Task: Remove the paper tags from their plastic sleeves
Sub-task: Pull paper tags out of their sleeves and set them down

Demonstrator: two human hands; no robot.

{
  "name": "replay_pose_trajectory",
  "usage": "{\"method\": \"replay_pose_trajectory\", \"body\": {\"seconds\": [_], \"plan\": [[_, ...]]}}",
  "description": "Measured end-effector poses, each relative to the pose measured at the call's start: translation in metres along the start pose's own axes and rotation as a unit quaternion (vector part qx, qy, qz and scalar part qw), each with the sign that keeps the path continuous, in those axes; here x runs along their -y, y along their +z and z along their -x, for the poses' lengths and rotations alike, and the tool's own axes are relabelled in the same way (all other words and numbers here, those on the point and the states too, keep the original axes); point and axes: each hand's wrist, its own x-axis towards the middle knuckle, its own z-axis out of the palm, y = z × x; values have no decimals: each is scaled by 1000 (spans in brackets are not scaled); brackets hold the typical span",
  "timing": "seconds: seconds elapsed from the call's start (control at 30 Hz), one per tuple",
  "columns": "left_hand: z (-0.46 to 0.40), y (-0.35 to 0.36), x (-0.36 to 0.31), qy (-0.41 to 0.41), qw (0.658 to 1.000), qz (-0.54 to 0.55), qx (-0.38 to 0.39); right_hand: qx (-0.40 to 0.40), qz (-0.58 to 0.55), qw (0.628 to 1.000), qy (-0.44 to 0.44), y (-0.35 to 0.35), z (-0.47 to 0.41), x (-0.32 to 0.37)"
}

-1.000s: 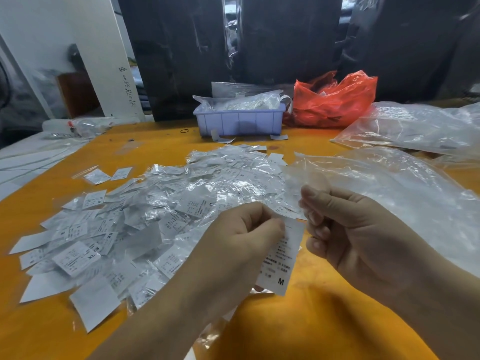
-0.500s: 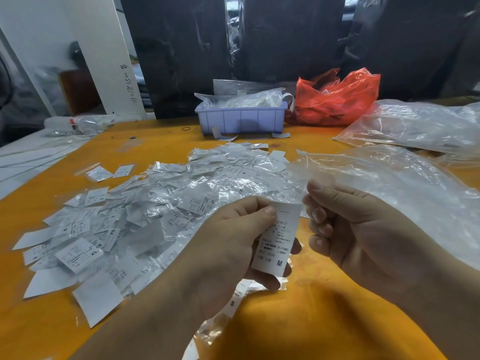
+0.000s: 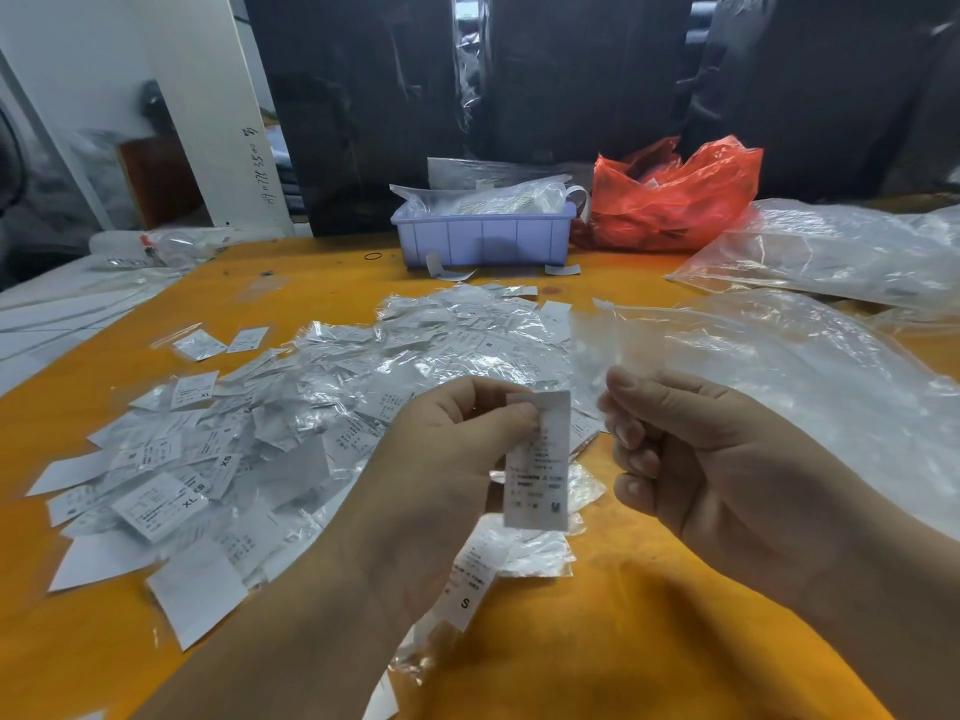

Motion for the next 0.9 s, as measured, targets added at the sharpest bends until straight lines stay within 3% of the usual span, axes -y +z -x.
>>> {"method": "replay_pose_trajectory", "body": {"seconds": [0.23, 0.4, 0.67, 0.9], "plan": [[-1, -7, -5, -5, 996, 80, -24, -9, -10, 1000, -11, -2, -2, -1], [1, -7, -5, 17, 998, 61, 7, -55, -27, 998, -34, -4, -4, 1], [2, -1, -2, -16, 994, 53, 97, -67, -24, 997, -31, -2, -3, 1], [2, 3, 0, -21, 994, 48, 95, -44, -22, 998, -30, -4, -1, -1]]}}
